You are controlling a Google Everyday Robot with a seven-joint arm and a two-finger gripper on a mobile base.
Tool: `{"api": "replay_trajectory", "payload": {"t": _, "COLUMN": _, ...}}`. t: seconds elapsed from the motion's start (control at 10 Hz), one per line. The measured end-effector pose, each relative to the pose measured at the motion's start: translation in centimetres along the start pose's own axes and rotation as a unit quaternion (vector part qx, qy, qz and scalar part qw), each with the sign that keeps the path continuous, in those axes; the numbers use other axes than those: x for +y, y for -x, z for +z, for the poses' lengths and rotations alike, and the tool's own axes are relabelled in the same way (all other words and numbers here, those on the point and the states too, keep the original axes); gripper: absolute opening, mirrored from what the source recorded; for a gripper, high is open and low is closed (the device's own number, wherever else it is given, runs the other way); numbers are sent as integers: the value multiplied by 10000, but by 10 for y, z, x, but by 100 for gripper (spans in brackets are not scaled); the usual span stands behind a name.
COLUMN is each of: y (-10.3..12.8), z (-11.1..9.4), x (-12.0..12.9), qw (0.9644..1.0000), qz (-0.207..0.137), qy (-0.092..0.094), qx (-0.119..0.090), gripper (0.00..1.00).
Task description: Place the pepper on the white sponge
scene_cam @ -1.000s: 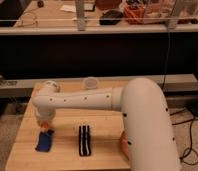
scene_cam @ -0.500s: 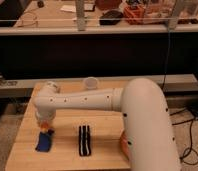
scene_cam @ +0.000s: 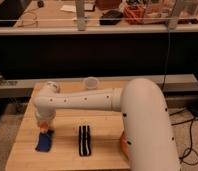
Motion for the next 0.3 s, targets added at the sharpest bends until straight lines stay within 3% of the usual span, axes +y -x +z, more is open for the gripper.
{"api": "replay_trajectory", "payload": {"t": 0.1, "y": 0, "z": 0, "x": 0, "qw": 10000, "qz": -10, "qy": 0, "qx": -6, "gripper": 58}}
{"api": "replay_trajectory", "payload": {"t": 0.3, "y": 0, "z": 0, "x": 0, "qw": 10000, "qz": -25, "qy": -5, "qx": -15, "gripper": 75}}
